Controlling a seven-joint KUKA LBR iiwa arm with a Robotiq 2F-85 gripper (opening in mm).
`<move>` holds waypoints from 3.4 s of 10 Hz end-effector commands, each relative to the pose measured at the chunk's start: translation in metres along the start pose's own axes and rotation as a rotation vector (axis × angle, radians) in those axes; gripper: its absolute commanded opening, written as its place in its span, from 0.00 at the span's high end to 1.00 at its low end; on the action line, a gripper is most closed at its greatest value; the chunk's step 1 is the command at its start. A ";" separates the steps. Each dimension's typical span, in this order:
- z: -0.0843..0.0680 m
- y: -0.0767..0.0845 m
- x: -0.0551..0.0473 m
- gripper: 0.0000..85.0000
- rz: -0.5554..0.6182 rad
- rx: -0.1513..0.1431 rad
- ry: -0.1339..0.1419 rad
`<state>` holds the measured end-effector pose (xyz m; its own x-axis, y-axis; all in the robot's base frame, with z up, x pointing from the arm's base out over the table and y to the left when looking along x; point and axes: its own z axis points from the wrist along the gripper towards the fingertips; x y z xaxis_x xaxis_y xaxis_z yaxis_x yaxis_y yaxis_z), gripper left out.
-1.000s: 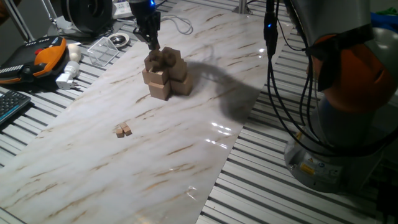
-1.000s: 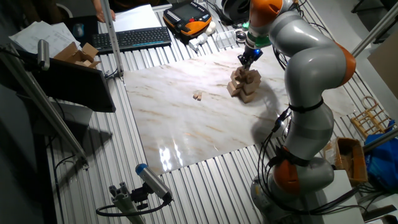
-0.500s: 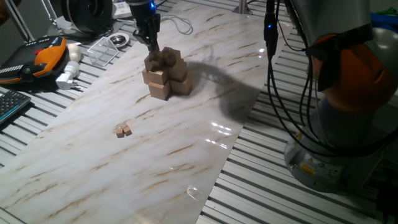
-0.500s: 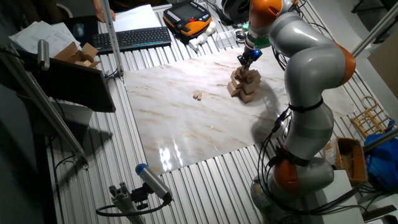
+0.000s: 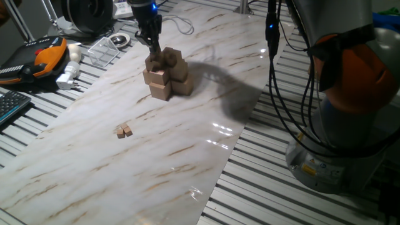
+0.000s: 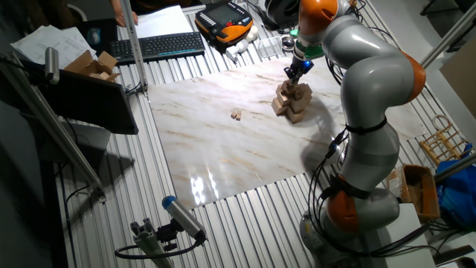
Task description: Stack the blocks into a cross shape
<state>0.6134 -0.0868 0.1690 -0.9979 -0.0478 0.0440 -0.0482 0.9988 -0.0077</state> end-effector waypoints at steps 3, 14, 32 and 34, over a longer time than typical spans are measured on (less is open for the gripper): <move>0.002 -0.001 0.001 1.00 -0.004 0.001 -0.001; 0.005 -0.002 0.011 1.00 -0.002 -0.004 0.002; 0.003 -0.003 0.011 1.00 -0.013 -0.011 0.026; 0.003 -0.003 0.011 1.00 -0.008 -0.017 0.029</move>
<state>0.6027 -0.0907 0.1669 -0.9957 -0.0556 0.0735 -0.0550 0.9984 0.0109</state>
